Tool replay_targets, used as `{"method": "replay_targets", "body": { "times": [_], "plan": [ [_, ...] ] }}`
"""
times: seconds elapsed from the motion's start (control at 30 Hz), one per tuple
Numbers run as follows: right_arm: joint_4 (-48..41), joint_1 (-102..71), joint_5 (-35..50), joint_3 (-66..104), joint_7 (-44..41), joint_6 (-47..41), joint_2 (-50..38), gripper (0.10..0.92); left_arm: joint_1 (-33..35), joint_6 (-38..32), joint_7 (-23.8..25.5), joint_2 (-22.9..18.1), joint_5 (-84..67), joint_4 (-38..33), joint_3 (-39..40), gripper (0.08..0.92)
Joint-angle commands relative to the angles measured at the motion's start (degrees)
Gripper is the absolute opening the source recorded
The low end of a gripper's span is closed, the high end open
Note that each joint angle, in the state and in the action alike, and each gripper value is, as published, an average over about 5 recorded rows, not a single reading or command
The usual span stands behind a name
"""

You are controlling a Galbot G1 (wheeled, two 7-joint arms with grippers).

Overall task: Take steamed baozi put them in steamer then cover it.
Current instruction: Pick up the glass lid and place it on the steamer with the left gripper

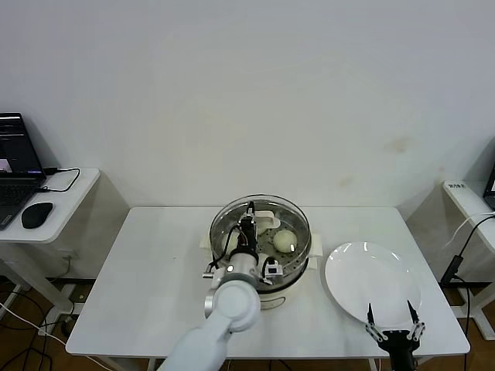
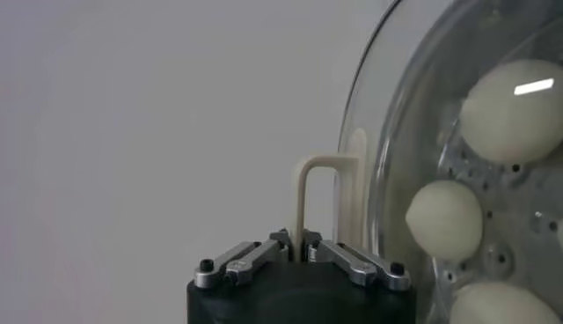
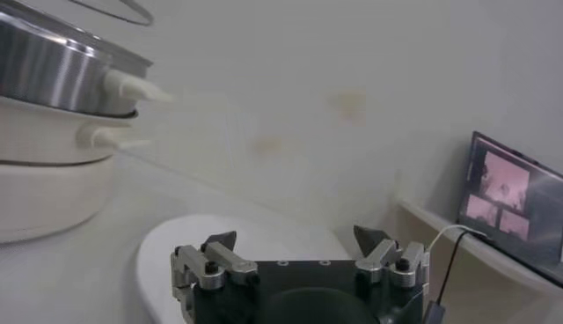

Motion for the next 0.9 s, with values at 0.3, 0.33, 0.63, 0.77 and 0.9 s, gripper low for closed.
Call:
{"method": "replay_targets", "body": {
  "times": [0.3,0.33,0.63,0.77,0.9],
  "plan": [
    [-0.6,0.2,-0.2,-0.5,-0.1,0.4,0.0,0.823,1.4,-1.6,-1.9,-3.4,6.3,3.6,-0.1,0.149],
    [-0.6,0.2,-0.1,-0.6,-0.1,0.4,0.0,0.823,1.5,-1.7,-2.0,-3.4,6.5,3.6,-0.2,0.149],
    [-0.9,0.2,-0.2,-0.8,-0.2,0.6,0.0,0.823,2.1,-2.2,-2.5,-3.4,7.0,3.8,-0.4,0.149],
    [-1.1,0.2,-0.2,-0.9,-0.3,0.7,0.0,0.823,2.1,-2.2,-2.5,-3.3,6.8,4.1,-0.6,0.149],
    [-1.2,0.2,-0.3,-1.1,-0.3,0.7,0.0,0.823,2.3,-2.3,-2.5,-3.5,6.7,4.4,-0.8,0.149]
  ]
}}
